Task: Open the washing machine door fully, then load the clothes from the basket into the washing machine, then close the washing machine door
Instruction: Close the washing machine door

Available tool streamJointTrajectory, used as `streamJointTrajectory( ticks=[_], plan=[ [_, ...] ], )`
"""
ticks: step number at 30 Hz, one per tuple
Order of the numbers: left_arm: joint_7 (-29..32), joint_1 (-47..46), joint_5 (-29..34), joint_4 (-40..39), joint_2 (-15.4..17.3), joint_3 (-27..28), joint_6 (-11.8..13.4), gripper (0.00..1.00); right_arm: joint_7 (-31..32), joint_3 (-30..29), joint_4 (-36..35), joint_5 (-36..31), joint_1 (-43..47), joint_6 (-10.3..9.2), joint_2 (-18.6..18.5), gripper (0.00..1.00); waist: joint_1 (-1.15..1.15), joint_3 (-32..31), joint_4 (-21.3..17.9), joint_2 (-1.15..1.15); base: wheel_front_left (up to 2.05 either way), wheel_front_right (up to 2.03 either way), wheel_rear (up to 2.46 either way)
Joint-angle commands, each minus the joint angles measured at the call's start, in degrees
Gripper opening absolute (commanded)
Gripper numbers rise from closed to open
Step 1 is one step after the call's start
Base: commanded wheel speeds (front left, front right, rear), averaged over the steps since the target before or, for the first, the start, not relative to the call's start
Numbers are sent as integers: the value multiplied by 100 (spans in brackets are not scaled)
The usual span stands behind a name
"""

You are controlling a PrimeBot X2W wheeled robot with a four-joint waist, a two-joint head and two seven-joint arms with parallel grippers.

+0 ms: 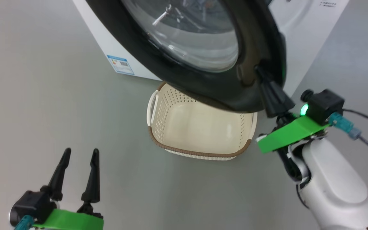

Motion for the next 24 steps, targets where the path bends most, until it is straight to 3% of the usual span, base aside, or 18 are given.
streamJointTrajectory(
  ticks=[1, 24],
  plan=[
    [-37, -176, -45, -184, 59, 159, 4, 100, -29, -18, -107, -37, -218, -1, -1, 0, 0, 86, 61, 0, 0, 0, 0],
    [-37, -695, -154, -455, -138, -253, 4, 100, -29, -1044, 282, -134, -1571, -1, -476, 0, 0, 946, 702, 0, 0, 0, 0]
  ],
)
